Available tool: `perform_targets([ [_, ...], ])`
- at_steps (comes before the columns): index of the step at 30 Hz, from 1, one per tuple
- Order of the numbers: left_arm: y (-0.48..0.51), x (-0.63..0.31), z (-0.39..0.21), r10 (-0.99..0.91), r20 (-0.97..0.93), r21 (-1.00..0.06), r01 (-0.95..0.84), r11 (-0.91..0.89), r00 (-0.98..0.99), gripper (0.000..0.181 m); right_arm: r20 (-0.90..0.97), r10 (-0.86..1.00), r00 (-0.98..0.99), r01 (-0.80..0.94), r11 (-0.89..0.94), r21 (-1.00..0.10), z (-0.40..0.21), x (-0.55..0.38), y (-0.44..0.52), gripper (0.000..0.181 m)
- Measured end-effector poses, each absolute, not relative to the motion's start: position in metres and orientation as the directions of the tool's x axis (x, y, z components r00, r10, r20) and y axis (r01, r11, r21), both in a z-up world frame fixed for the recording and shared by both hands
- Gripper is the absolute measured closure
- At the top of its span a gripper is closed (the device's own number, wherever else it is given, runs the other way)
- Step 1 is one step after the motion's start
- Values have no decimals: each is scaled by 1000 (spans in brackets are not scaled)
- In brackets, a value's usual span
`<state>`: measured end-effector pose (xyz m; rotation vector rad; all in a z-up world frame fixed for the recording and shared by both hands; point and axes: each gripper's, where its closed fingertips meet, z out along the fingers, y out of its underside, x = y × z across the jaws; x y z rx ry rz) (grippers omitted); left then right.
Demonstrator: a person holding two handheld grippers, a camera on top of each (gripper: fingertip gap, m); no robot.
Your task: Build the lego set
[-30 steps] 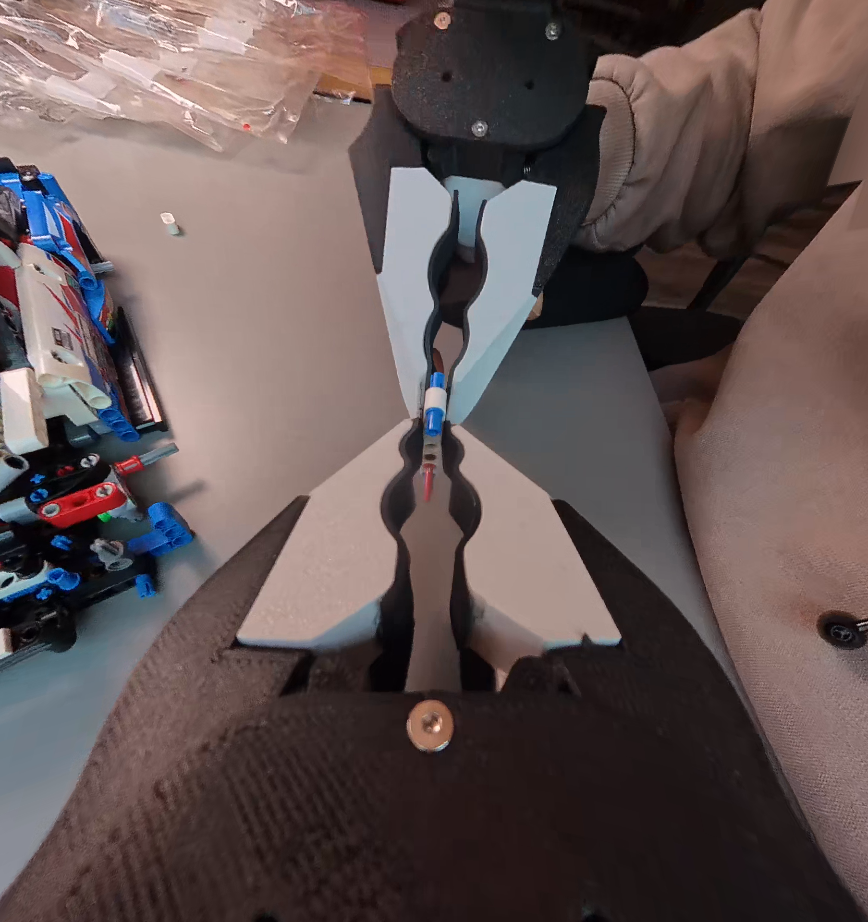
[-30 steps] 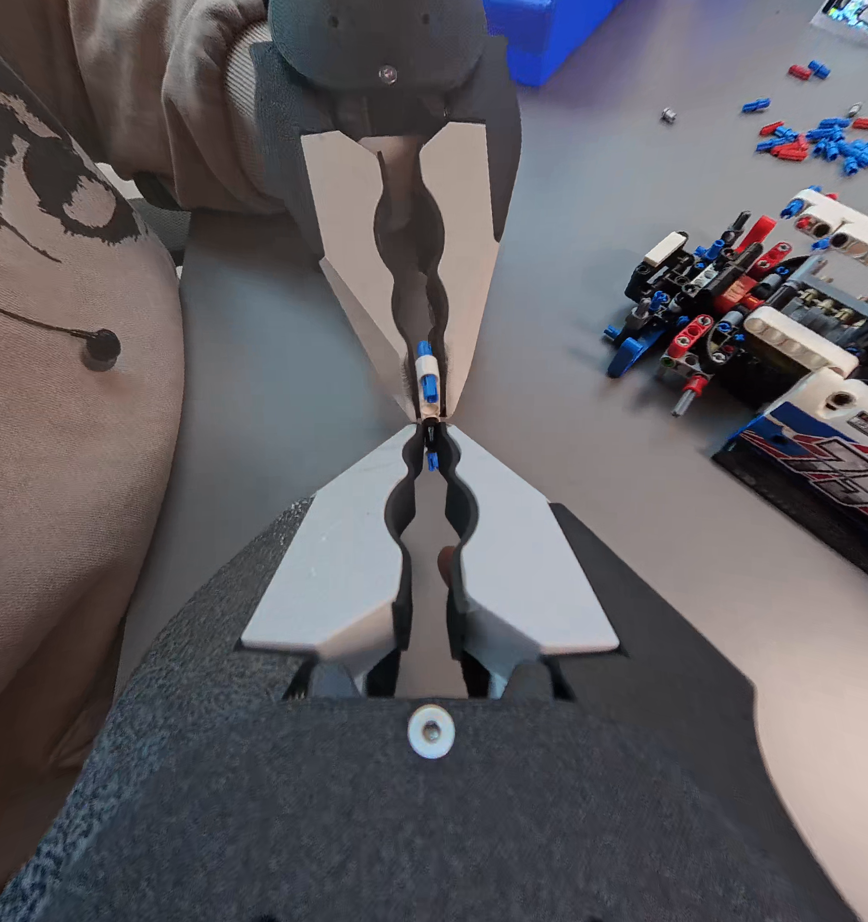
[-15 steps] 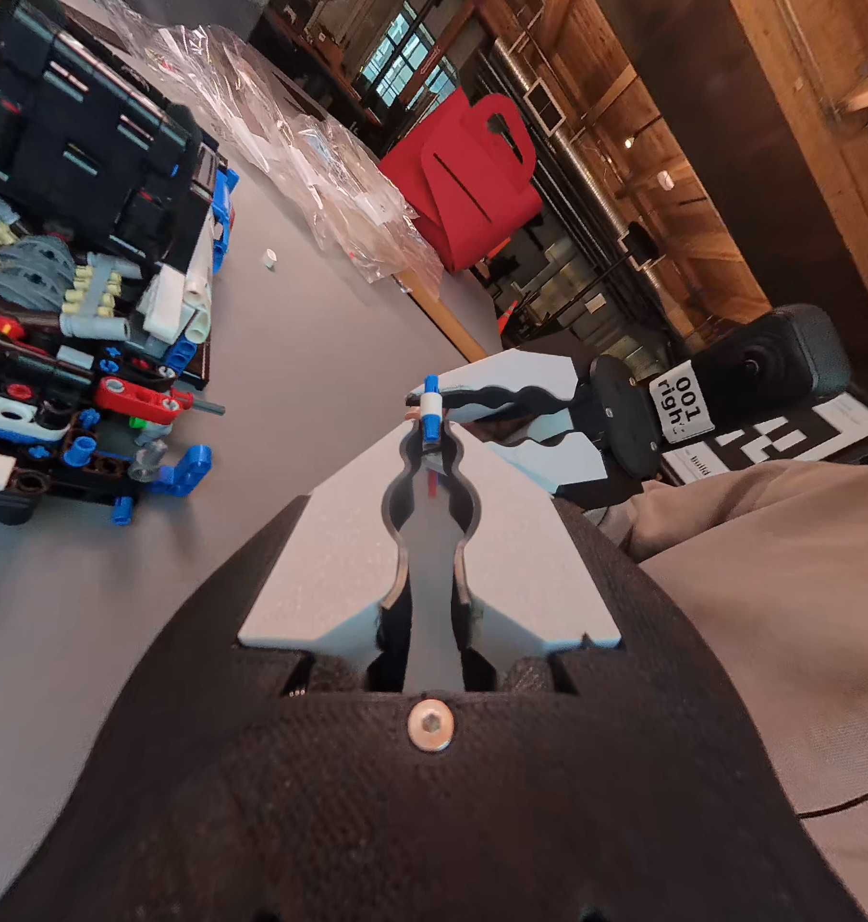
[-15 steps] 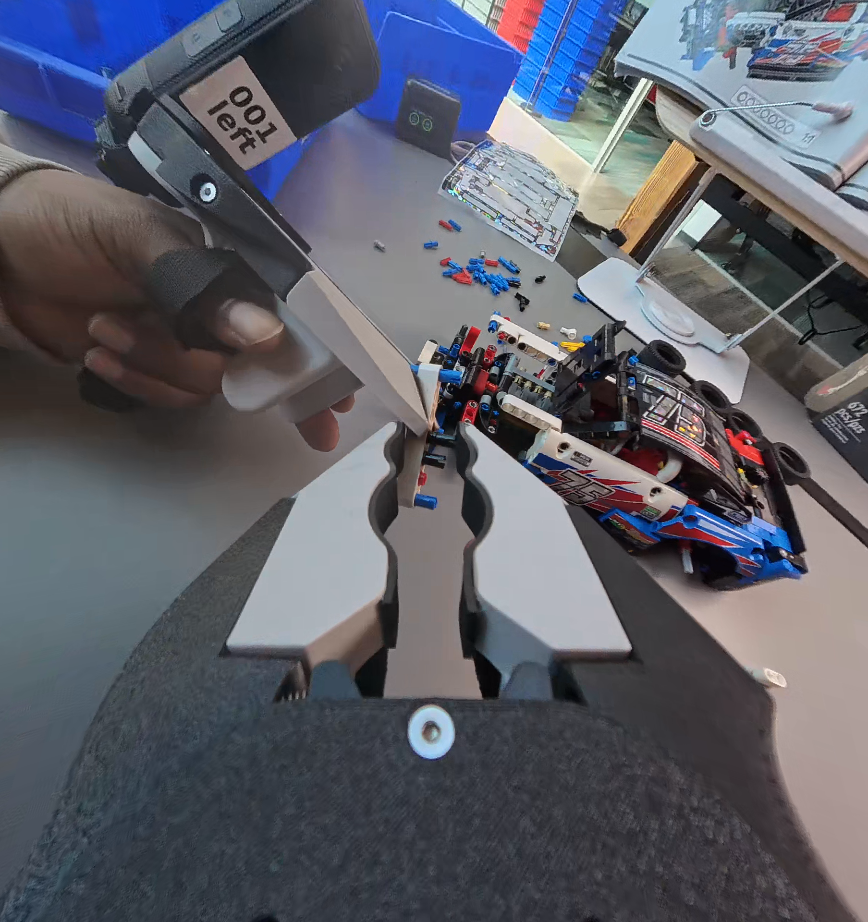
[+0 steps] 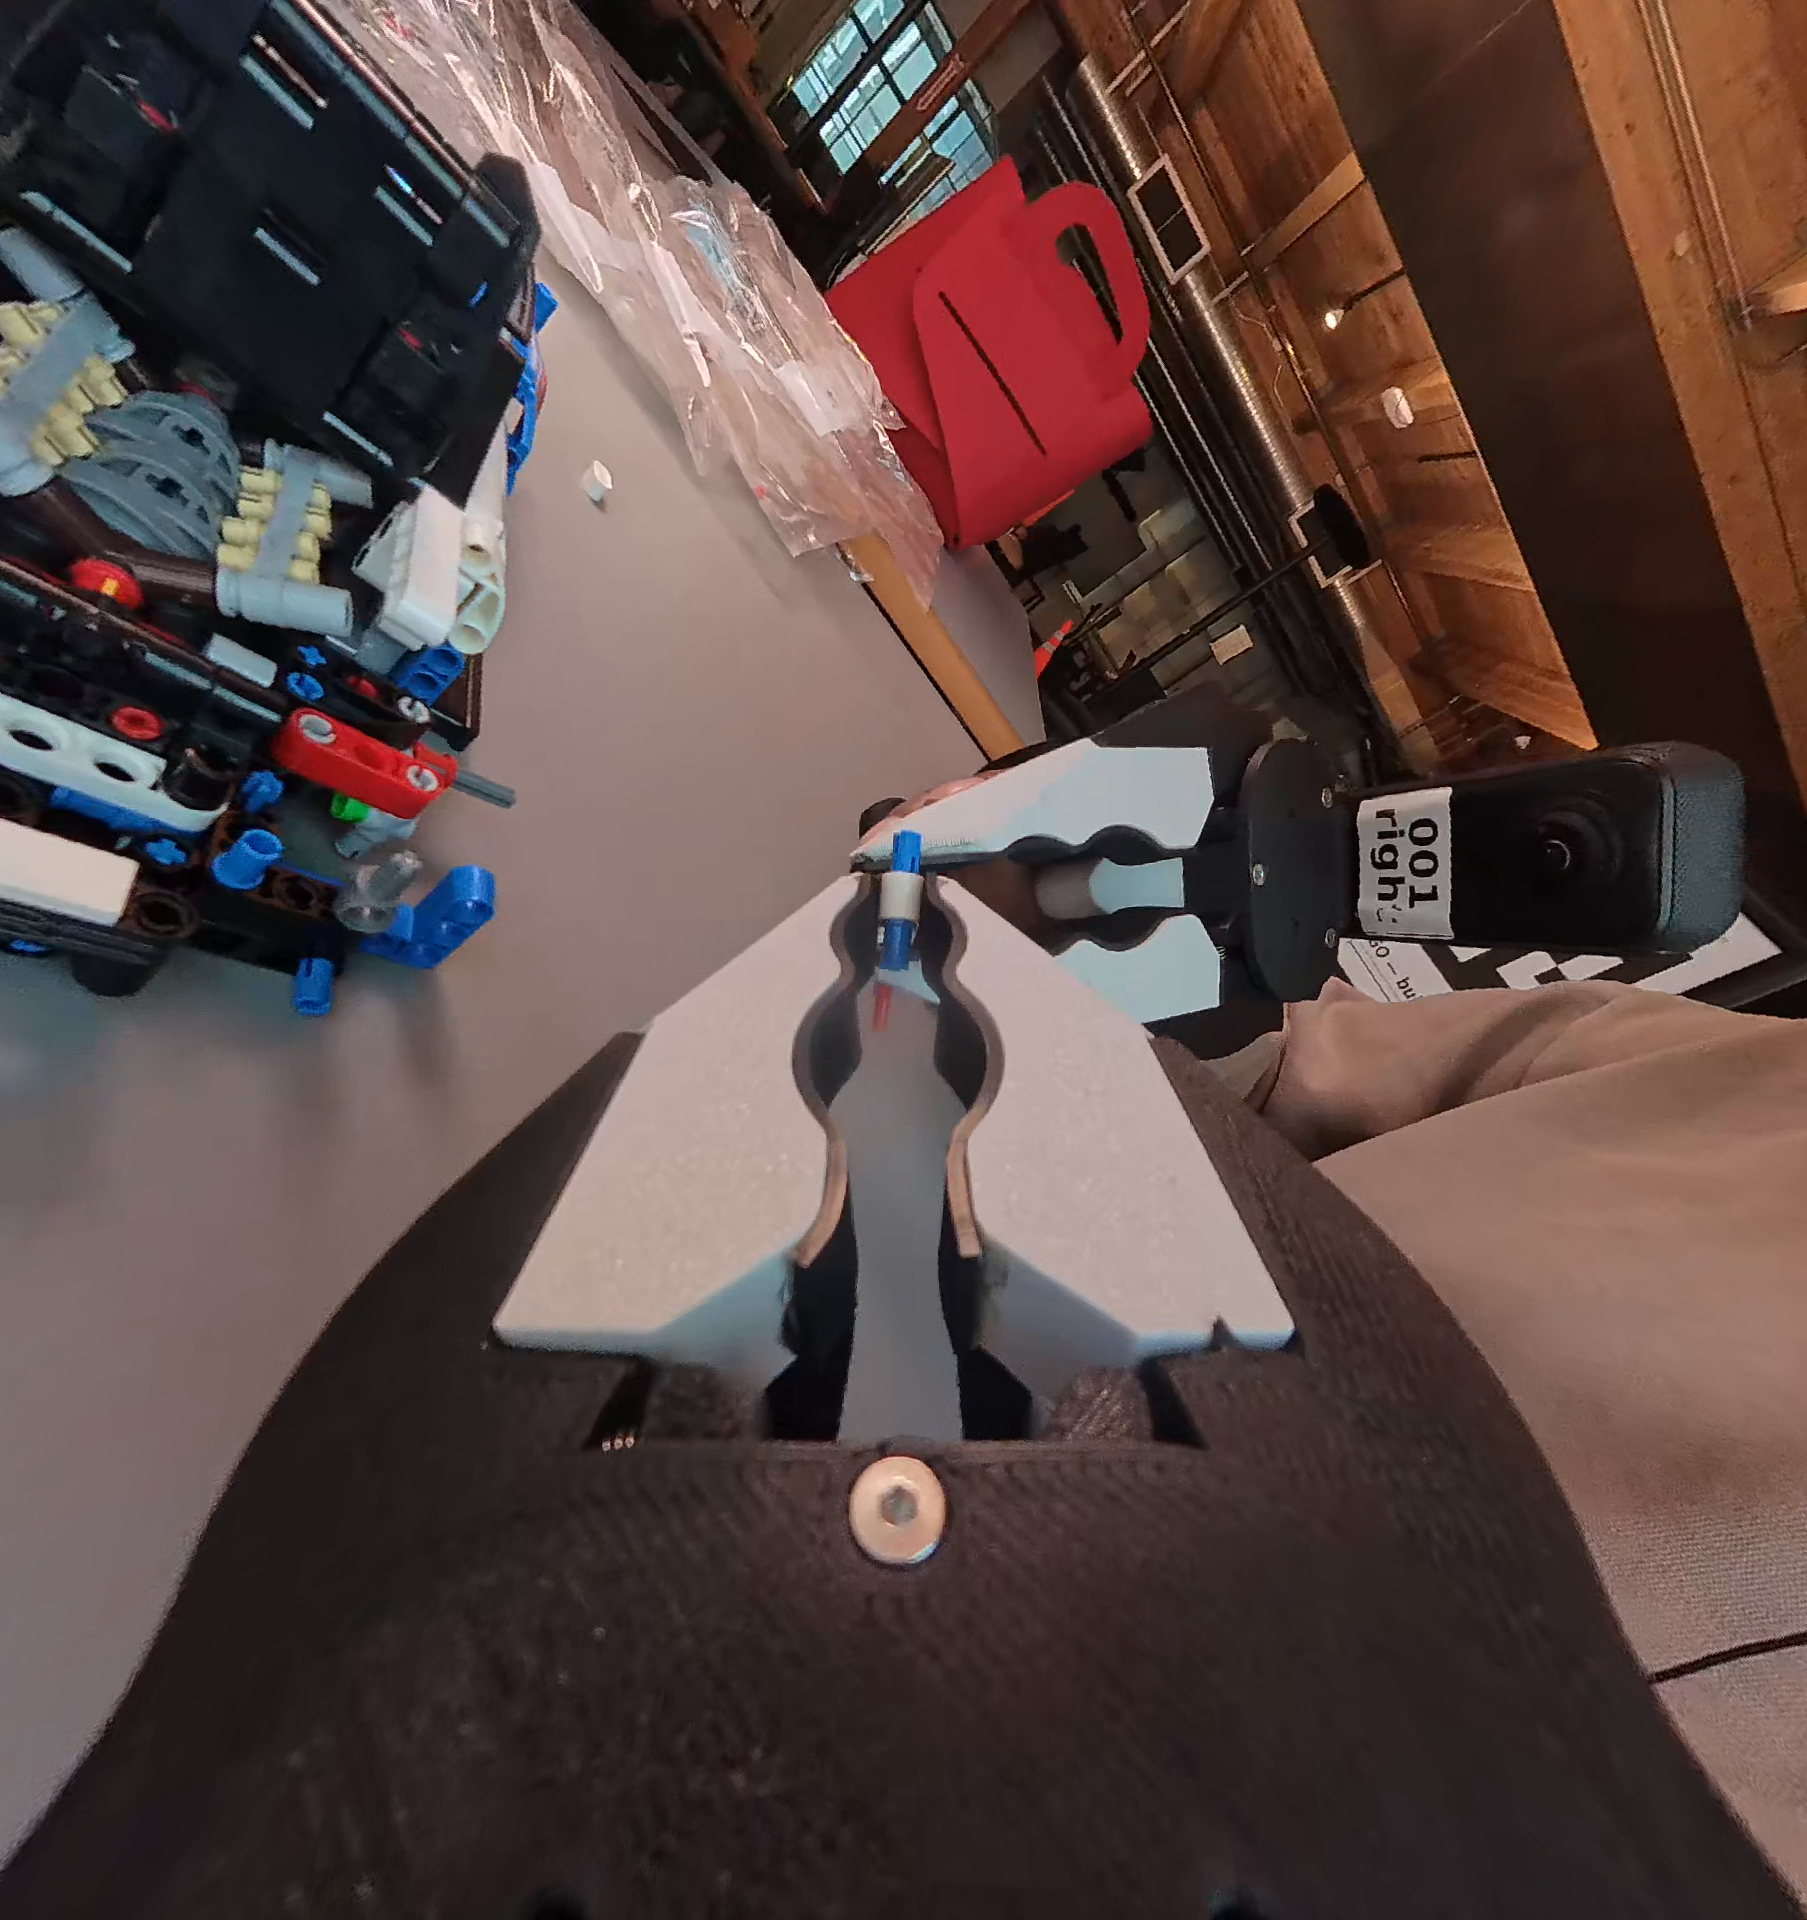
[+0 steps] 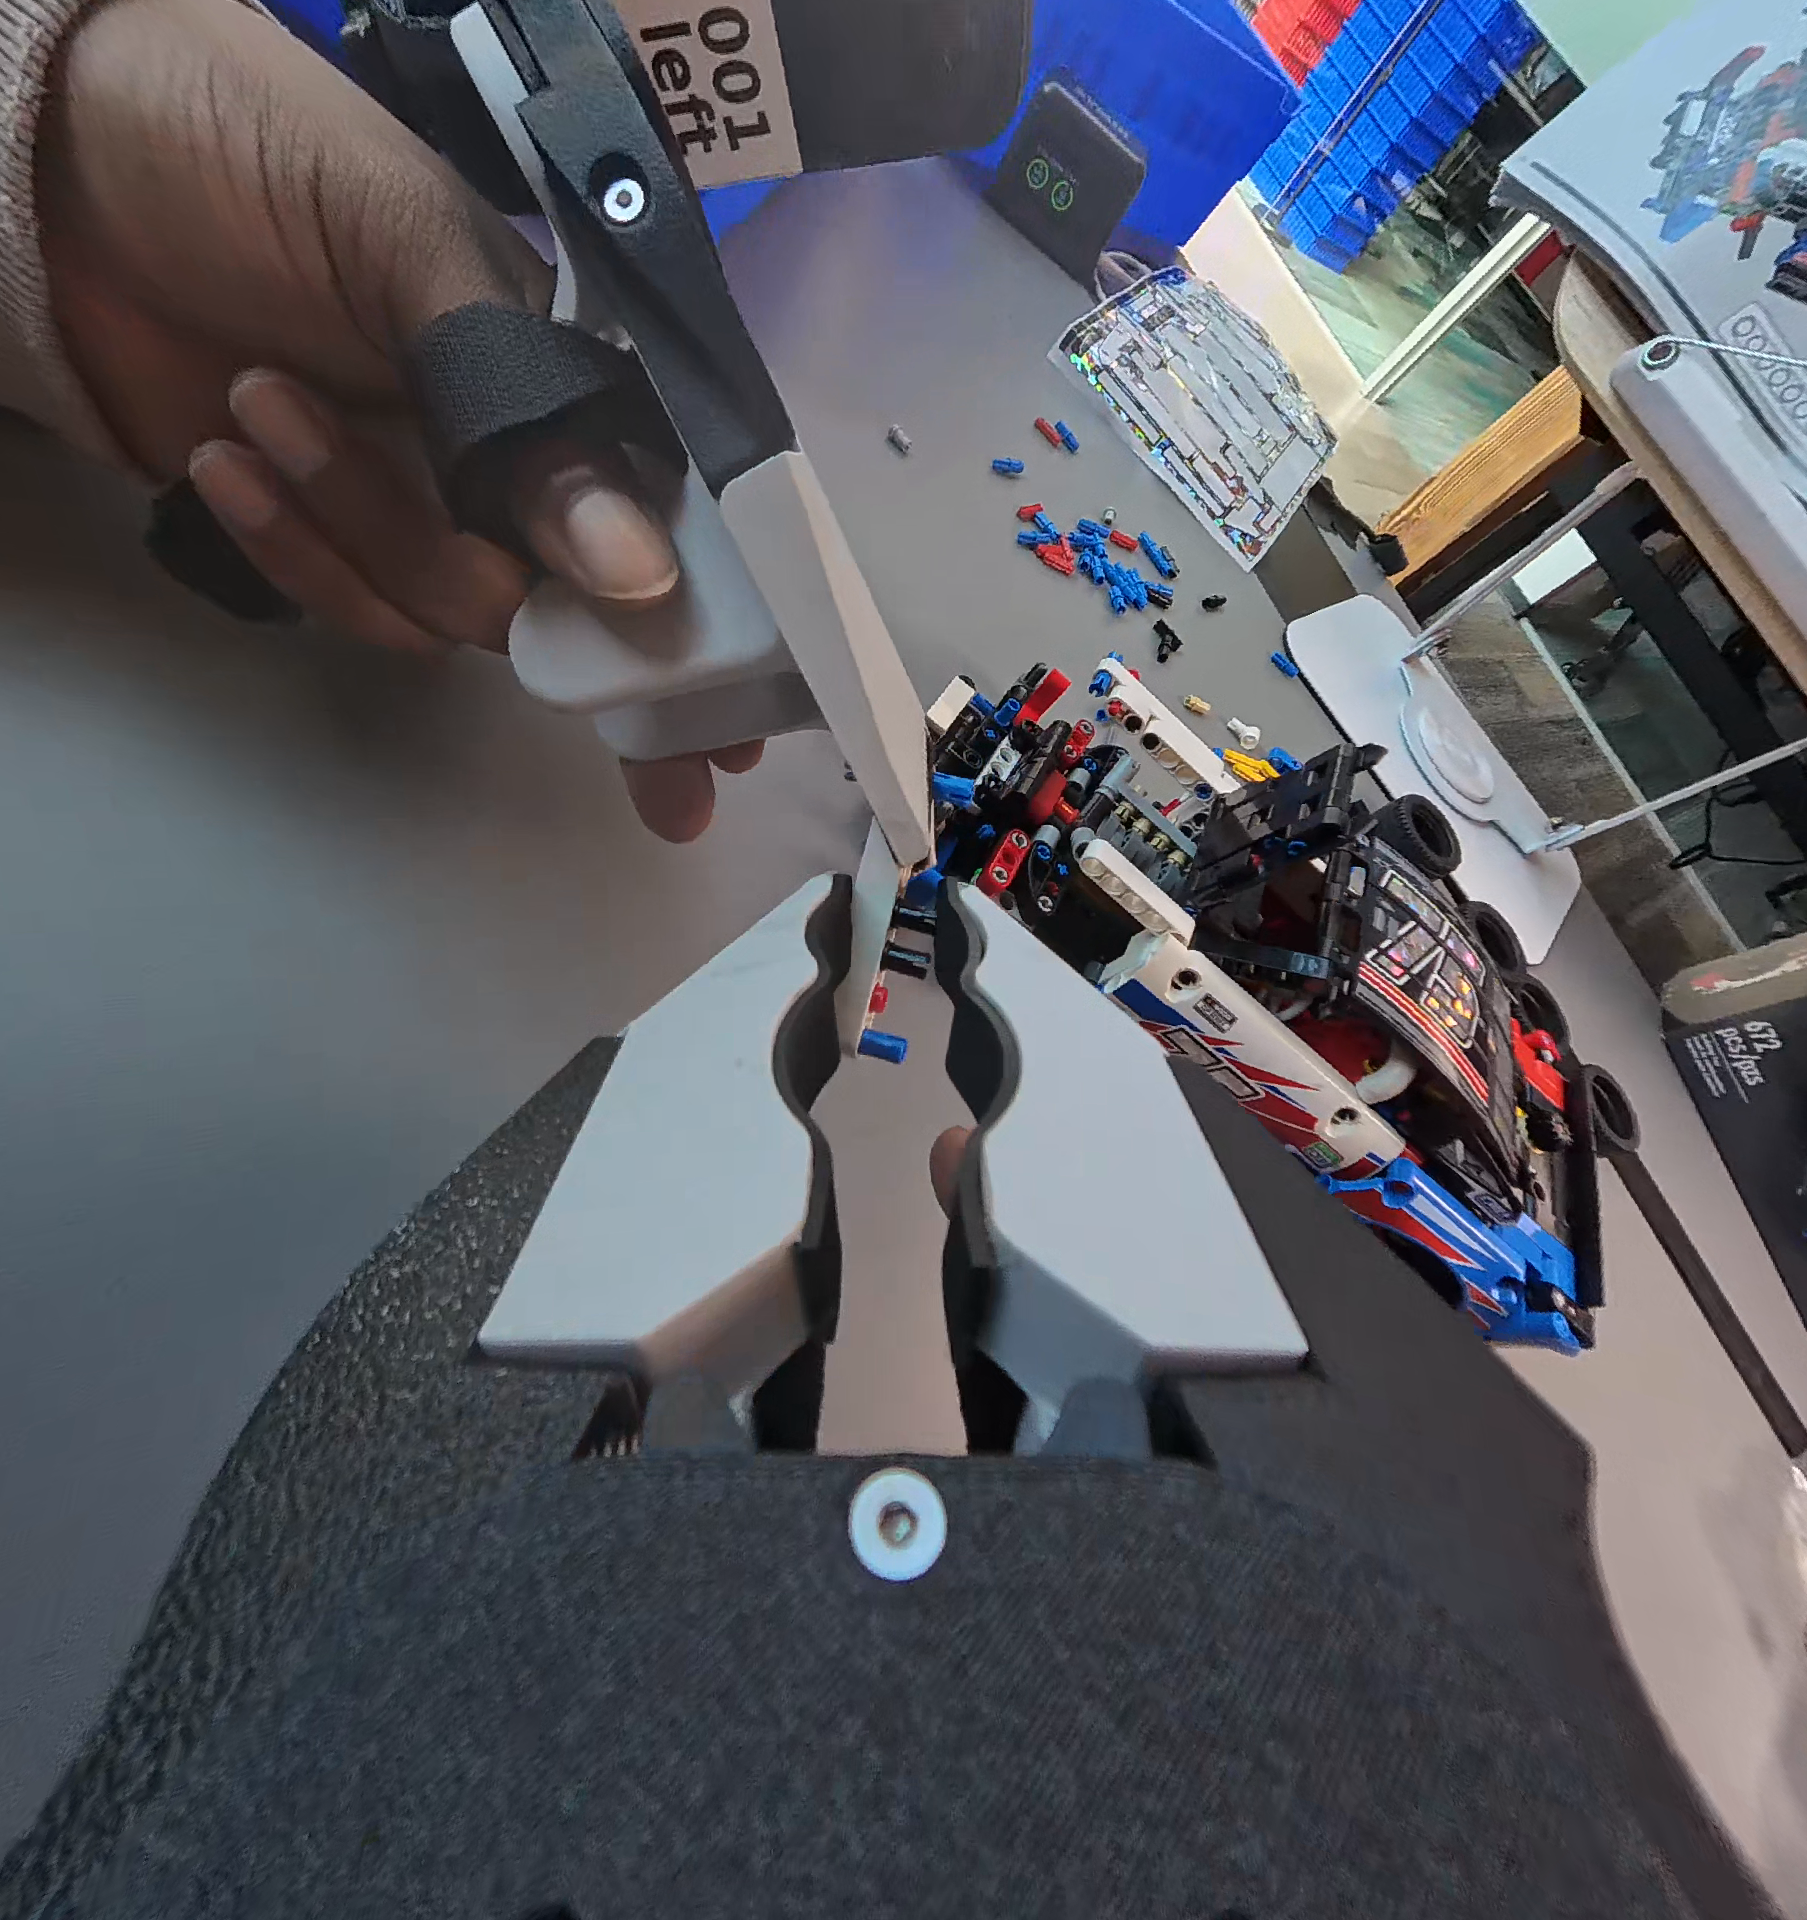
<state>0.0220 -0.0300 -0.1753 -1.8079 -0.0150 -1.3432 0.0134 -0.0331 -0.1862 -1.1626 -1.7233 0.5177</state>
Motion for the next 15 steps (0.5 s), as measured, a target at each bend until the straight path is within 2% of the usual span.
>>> perform_targets([
  [5,-28,20,-182,-415,826,-562,502,-657,381,175,444,889,-114,474,441,-762,-193,11,-32,167],
  [10,-24,13,-176,-424,830,-557,526,-642,362,176,348,931,-108,419,360,-833,-185,7,-29,165],
  [12,-23,8,-174,-427,833,-553,545,-630,352,176,294,948,-121,404,317,-858,-180,9,-27,152],
  [15,-21,2,-170,-429,838,-545,570,-615,338,176,213,967,-140,383,252,-889,-173,10,-25,148],
])
